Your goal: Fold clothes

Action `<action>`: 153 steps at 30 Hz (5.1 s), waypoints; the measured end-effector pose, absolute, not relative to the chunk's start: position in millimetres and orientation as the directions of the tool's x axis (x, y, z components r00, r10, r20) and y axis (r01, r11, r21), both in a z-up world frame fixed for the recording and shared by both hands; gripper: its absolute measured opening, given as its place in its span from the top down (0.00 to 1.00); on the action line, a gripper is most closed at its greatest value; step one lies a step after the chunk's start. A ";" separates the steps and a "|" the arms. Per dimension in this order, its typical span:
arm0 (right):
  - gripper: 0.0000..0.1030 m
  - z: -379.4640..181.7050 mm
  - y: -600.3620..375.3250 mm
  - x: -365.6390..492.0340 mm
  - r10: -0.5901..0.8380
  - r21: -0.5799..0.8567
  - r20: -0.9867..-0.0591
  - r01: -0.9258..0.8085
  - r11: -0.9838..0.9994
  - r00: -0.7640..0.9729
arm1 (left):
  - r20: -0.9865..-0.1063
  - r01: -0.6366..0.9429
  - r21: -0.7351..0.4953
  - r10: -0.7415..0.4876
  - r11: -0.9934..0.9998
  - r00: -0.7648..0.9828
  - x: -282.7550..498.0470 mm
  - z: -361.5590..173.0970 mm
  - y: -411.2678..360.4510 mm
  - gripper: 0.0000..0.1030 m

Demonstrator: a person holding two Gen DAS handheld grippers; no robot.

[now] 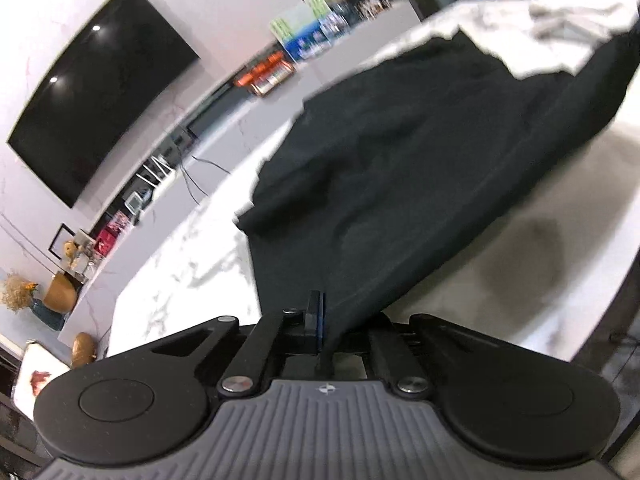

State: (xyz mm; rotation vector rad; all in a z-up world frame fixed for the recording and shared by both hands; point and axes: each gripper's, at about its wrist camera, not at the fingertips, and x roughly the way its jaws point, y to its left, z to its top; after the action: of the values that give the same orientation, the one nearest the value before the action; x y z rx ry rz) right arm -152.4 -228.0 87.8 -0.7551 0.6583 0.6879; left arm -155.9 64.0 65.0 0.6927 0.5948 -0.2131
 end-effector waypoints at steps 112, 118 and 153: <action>0.72 24.6 -306.6 58.5 0.221 0.065 -0.808 -0.291 0.954 0.545 | -0.754 0.387 0.251 -0.072 0.887 0.653 -6.2 10.4 -9.3 0.60; 0.73 24.9 -289.4 17.3 0.232 0.078 -0.812 -0.294 0.953 0.535 | -0.715 0.351 0.298 -0.036 0.888 0.699 -28.8 17.6 -4.6 0.60; 0.62 22.1 -250.7 -69.2 0.428 0.364 -0.689 -0.231 0.902 0.585 | -0.746 0.119 -0.074 -0.134 0.990 0.652 -116.4 10.0 68.8 0.51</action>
State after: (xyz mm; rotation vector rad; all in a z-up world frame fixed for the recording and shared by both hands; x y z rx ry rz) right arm -69.2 -250.7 22.1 0.2464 0.8658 0.3885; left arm -116.4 68.8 10.0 -0.0190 0.8485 -0.1434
